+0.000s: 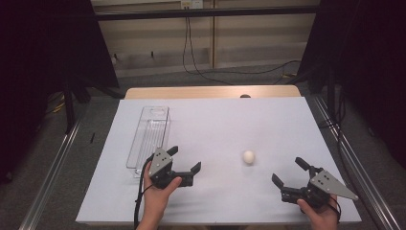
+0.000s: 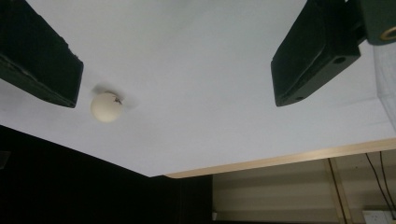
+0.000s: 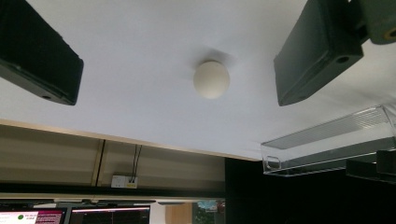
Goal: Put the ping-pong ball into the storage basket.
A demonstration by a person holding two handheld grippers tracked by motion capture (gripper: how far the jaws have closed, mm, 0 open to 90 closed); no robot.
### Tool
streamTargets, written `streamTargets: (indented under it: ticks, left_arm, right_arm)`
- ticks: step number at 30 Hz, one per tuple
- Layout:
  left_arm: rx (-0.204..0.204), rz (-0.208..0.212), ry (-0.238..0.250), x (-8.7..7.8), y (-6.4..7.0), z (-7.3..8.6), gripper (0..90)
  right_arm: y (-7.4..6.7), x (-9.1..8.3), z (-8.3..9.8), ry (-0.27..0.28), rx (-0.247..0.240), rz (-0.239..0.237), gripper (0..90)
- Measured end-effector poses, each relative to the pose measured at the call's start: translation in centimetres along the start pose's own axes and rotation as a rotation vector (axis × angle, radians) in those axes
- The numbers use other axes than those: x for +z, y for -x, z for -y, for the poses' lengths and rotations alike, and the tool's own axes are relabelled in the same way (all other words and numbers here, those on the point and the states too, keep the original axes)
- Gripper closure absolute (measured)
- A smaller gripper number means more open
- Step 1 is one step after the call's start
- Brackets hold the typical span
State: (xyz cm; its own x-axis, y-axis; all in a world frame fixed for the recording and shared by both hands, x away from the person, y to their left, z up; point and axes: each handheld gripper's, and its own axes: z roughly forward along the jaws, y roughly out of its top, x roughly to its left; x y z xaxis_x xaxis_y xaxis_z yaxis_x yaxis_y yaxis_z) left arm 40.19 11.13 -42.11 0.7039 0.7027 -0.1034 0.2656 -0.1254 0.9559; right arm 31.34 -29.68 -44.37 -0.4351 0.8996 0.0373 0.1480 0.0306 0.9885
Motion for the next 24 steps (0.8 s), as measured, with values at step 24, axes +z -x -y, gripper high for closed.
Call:
streamTargets:
  ticks: [24]
  left_arm:
    - [-0.014, 0.038, -0.034, 2.5, 1.0, 0.0, 2.4]
  right_arm:
    - [0.0, 0.0, 0.0, -0.007, -0.003, -0.002, 0.7]
